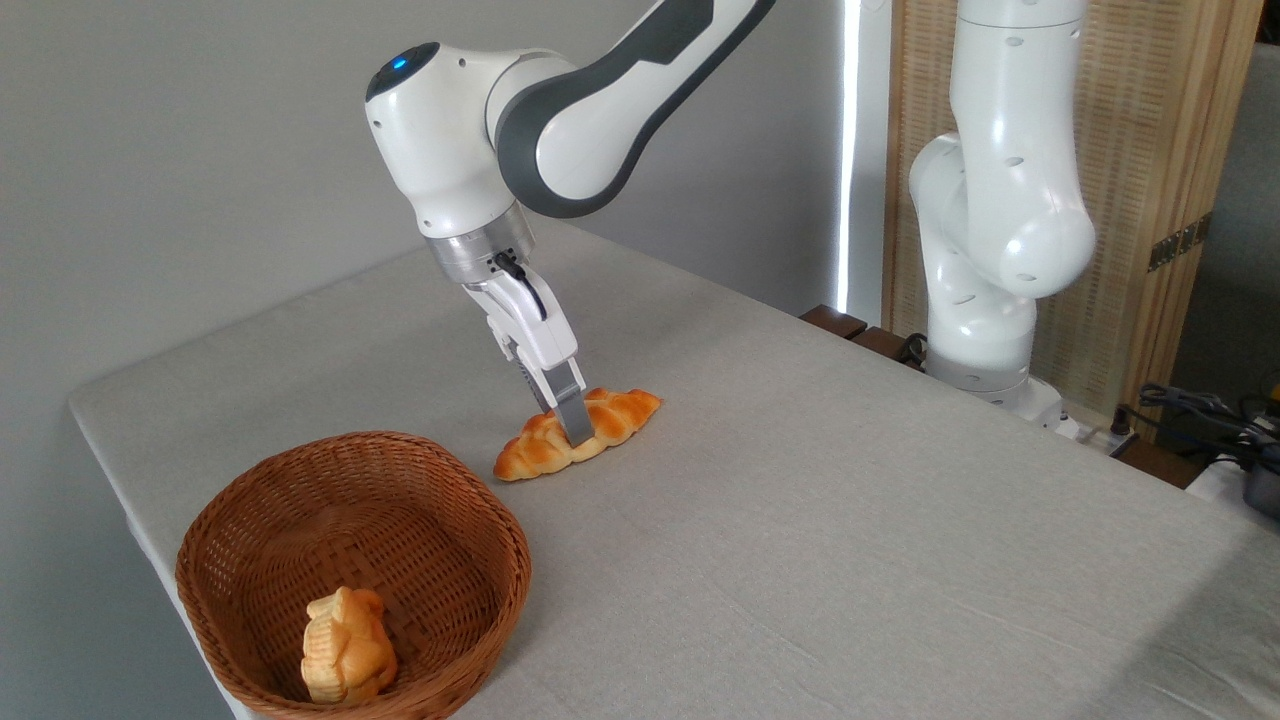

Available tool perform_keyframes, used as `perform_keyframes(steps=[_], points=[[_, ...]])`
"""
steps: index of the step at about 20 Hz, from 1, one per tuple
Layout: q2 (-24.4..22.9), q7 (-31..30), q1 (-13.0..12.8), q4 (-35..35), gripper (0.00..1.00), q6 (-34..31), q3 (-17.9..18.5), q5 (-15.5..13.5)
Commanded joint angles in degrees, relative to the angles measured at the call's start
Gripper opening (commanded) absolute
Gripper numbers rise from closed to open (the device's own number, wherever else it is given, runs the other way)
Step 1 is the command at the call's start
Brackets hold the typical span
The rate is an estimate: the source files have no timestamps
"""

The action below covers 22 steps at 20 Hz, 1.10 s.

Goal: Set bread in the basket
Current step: 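Close the gripper around the middle of the braided roll, then lift the braided roll and carry it toward the wicker basket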

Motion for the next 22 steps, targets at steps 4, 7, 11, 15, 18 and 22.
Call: perform_keyframes(steps=[4, 7, 11, 15, 18, 22], points=[[-3.53, 0.18, 0.17, 1.20, 0.45, -0.76, 0.54, 0.81], [-6.00, 0.27, 0.17, 3.21, 0.46, -4.97, 0.71, 0.72], [-6.00, 0.09, 0.52, 8.39, 0.51, -3.06, 0.98, 0.54], [-5.39, -0.44, 0.87, 10.60, 0.48, 4.93, 2.64, 0.28], [-3.81, -0.44, 0.96, 10.61, 0.53, 13.62, 4.05, 0.02], [-1.44, -0.44, 0.96, 10.61, 0.93, 20.50, 4.32, 0.10]])
